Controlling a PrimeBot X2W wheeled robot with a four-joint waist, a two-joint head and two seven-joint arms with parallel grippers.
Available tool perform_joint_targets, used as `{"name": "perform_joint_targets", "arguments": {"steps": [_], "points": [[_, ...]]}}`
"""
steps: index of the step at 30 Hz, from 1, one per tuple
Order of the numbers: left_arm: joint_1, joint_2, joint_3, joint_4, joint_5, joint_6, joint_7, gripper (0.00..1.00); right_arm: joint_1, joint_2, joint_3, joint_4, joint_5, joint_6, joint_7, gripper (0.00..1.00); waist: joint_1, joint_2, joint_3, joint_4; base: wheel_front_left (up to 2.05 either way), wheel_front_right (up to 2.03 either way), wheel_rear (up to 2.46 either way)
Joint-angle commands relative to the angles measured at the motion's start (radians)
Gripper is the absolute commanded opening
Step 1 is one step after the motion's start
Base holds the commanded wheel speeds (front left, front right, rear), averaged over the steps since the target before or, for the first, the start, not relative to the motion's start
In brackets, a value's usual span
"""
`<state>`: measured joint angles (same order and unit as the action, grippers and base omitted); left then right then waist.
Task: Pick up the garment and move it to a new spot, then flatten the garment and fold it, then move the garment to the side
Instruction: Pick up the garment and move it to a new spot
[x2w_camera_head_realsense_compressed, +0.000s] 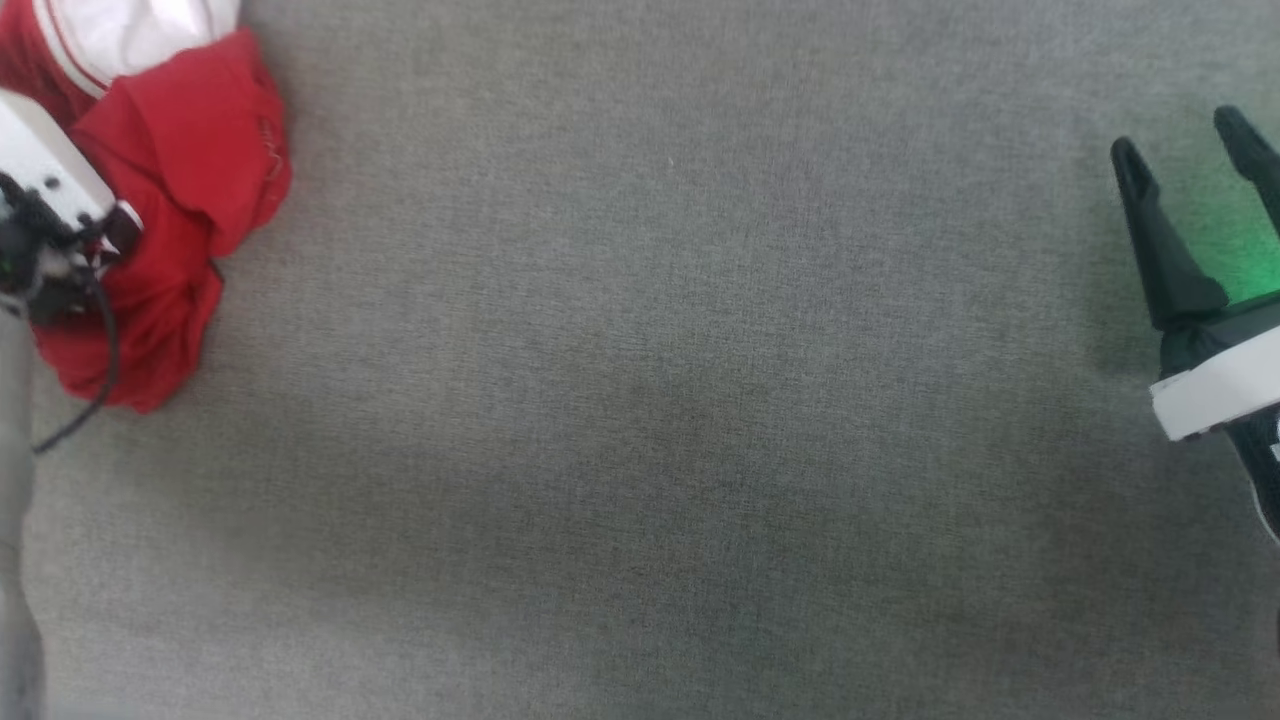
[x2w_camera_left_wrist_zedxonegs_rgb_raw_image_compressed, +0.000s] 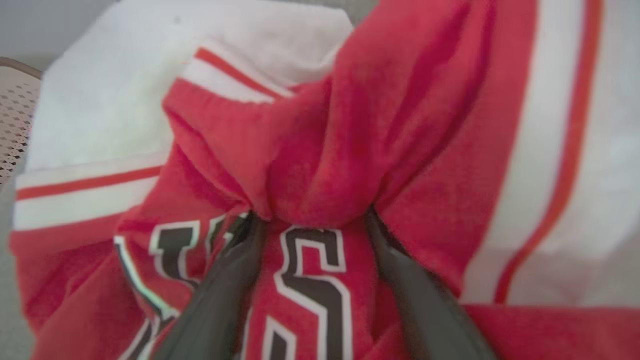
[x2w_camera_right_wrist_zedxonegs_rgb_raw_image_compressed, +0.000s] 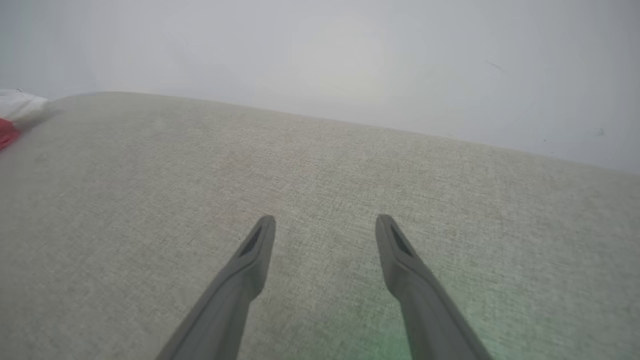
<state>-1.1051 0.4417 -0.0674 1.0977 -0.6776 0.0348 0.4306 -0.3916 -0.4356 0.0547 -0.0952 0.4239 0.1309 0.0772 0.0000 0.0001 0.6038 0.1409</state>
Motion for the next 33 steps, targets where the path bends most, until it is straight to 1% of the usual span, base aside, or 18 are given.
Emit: {"name": "perform_joint_targets", "arguments": {"steps": [1, 2, 3, 7, 8, 9, 13, 16, 20, 27, 29, 33], "points": [[0.050, -0.051, -0.022, 0.063, 0.003, 0.002, 0.050, 1.00, -0.008, -0.001, -0.002, -0.010, 0.004, 0.000, 0.004, 1.00, 0.0000, -0.0001, 0.021, -0.006, 0.00, 0.00, 0.00], [0.046, -0.063, -0.019, 0.085, -0.007, 0.007, 0.069, 1.00, -0.010, -0.003, -0.005, -0.016, 0.002, 0.000, 0.008, 1.00, 0.0000, -0.0001, 0.026, -0.006, 0.00, 0.00, 0.00], [0.041, -0.071, -0.027, 0.098, -0.002, 0.000, 0.074, 1.00, -0.011, -0.003, -0.006, -0.021, 0.001, 0.000, 0.011, 1.00, 0.0000, -0.0001, 0.030, -0.006, 0.00, 0.00, 0.00], [0.023, -0.089, -0.022, 0.129, -0.013, -0.011, 0.031, 1.00, -0.008, 0.002, -0.009, -0.030, 0.001, 0.000, 0.016, 1.00, 0.0000, -0.0001, 0.033, -0.007, 0.00, 0.00, 0.00], [0.020, -0.089, -0.015, 0.130, -0.019, -0.015, 0.005, 0.33, -0.007, 0.004, -0.011, -0.030, 0.001, 0.000, 0.014, 1.00, 0.0000, -0.0001, 0.030, -0.006, 0.00, 0.00, 0.00], [0.016, -0.083, -0.010, 0.127, -0.019, -0.015, -0.027, 0.00, -0.004, 0.006, -0.013, -0.028, 0.000, 0.000, 0.012, 1.00, 0.0000, -0.0001, 0.024, -0.004, 0.00, 0.00, 0.00], [-0.018, -0.030, -0.011, 0.110, -0.001, -0.034, -0.133, 0.00, 0.010, 0.016, -0.018, -0.016, 0.002, 0.000, 0.001, 1.00, 0.0000, -0.0001, -0.012, 0.003, 0.00, 0.00, 0.00], [-0.047, 0.009, -0.027, 0.082, 0.024, -0.067, -0.209, 0.00, 0.019, 0.028, -0.024, -0.002, 0.005, 0.000, -0.014, 1.00, 0.0000, -0.0001, -0.058, 0.013, 0.00, 0.00, 0.00], [-0.071, 0.044, -0.060, 0.054, 0.061, -0.092, -0.272, 0.00, 0.038, 0.055, -0.045, 0.025, 0.015, 0.000, -0.030, 1.00, 0.0000, -0.0001, -0.126, 0.027, 0.00, 0.00, 0.00], [-0.119, 0.078, -0.105, -0.023, 0.102, -0.114, -0.278, 0.00, 0.074, 0.089, -0.076, 0.058, 0.019, 0.000, -0.051, 1.00, 0.0000, -0.0001, -0.235, 0.048, 0.00, 0.00, 0.00], [-0.123, 0.078, -0.112, -0.039, 0.108, -0.115, -0.272, 0.00, 0.079, 0.095, -0.078, 0.062, 0.020, 0.000, -0.053, 1.00, 0.0000, -0.0001, -0.249, 0.050, 0.00, 0.00, 0.00], [-0.132, 0.074, -0.136, -0.125, 0.114, -0.113, -0.225, 0.00, 0.101, 0.115, -0.089, 0.080, 0.022, 0.000, -0.063, 1.00, 0.0000, -0.0001, -0.302, 0.055, 0.00, 0.00, 0.00]]}}
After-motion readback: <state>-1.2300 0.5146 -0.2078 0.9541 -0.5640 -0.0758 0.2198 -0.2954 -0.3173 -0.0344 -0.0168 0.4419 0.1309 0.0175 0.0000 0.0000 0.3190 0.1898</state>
